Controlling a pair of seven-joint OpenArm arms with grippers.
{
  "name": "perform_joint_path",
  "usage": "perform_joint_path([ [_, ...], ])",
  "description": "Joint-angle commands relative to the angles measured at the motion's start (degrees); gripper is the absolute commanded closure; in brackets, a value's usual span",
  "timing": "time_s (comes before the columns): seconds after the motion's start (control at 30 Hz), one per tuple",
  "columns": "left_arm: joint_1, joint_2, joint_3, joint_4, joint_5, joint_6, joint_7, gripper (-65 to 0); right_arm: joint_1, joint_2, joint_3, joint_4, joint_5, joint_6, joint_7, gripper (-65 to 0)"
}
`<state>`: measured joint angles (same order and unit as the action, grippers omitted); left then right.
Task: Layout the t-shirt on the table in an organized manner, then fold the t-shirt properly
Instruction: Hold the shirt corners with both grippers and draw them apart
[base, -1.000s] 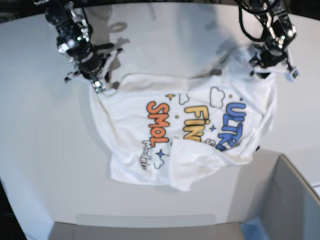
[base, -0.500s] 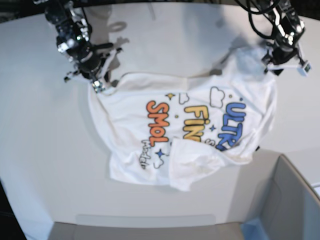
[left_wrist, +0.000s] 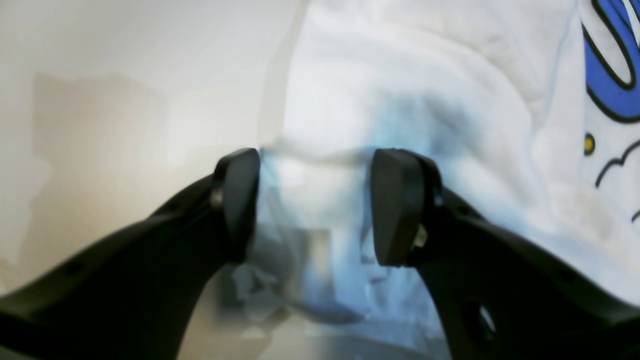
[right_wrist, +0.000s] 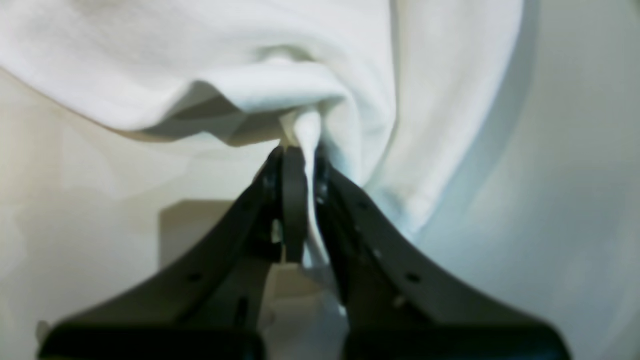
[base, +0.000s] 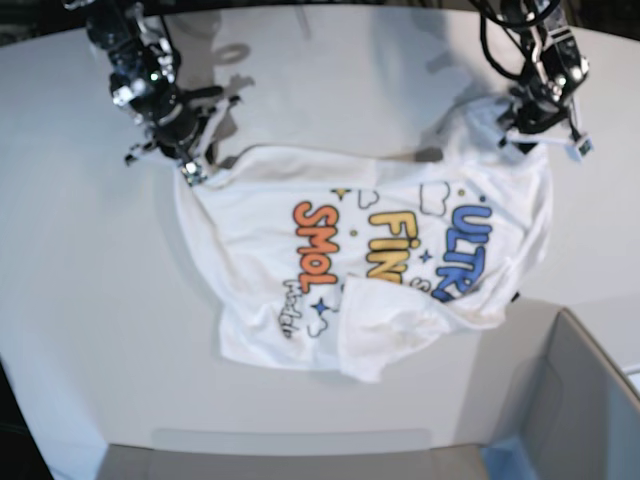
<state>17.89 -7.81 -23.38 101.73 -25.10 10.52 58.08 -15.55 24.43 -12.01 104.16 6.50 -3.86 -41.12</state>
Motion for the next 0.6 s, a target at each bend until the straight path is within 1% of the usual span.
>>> perform_joint_path([
  [0.0,0.4,-0.1,0.1,-0.9,-0.6,0.3,2.6,-36.0,0.3,0.5,0.3,0.9,0.0,0.0,0.6,0.0],
  [0.07,0.4,-0.1,0.2,-0.9,-0.6,0.3,1.7,-35.1,0.3,0.9,0.4,0.9,0.0,0.0,0.6,0.0],
  [0.1,0.4,-0.1,0.2,-0.9,-0.6,0.3,1.3,-33.4,0.3,1.2,0.4,0.9,0.0,0.0,0.6,0.0],
  [0.13,0.4,-0.1,0.2,-0.9,-0.6,0.3,1.1,-30.1,0.3,1.2,0.4,0.9,0.0,0.0,0.6,0.0],
  [0.2,0.4,-0.1,0.2,-0.9,-0.6,0.3,1.1,-21.5,0.4,1.2,0.4,0.9,0.0,0.0,0.6,0.0],
  [0.3,-1.1,0.2,0.1,-0.9,-0.6,0.3,0.8,-2.1,2.1,0.8,0.4,0.9,0.0,0.0,0.7,0.0],
  [0.33,-2.0,0.2,0.3,-0.9,-0.6,0.2,0.9,0.0,2.8,0.8,0.4,0.9,0.0,-0.1,1.2,0.0],
  [0.37,-2.7,0.2,0.8,-0.9,-0.6,-0.2,0.9,0.0,3.4,0.7,0.4,0.9,0.1,-0.1,2.7,0.0],
  [0.4,-3.3,0.1,1.1,-0.6,-0.6,-1.6,1.0,0.0,3.9,0.5,0.4,0.9,0.1,-0.1,4.9,0.0],
  [0.5,-4.8,0.2,0.6,3.1,-0.6,-7.3,1.3,0.0,5.7,0.0,0.4,1.1,0.0,-0.2,10.1,0.0],
  [0.53,-5.0,0.2,0.6,4.9,-0.5,-8.3,1.3,0.0,6.5,-0.1,0.4,1.6,0.0,-0.2,11.2,0.0],
  [0.57,-5.1,0.2,0.2,6.2,-0.5,-8.3,1.2,0.0,7.1,-0.5,0.4,2.0,0.0,-0.3,11.8,0.0],
])
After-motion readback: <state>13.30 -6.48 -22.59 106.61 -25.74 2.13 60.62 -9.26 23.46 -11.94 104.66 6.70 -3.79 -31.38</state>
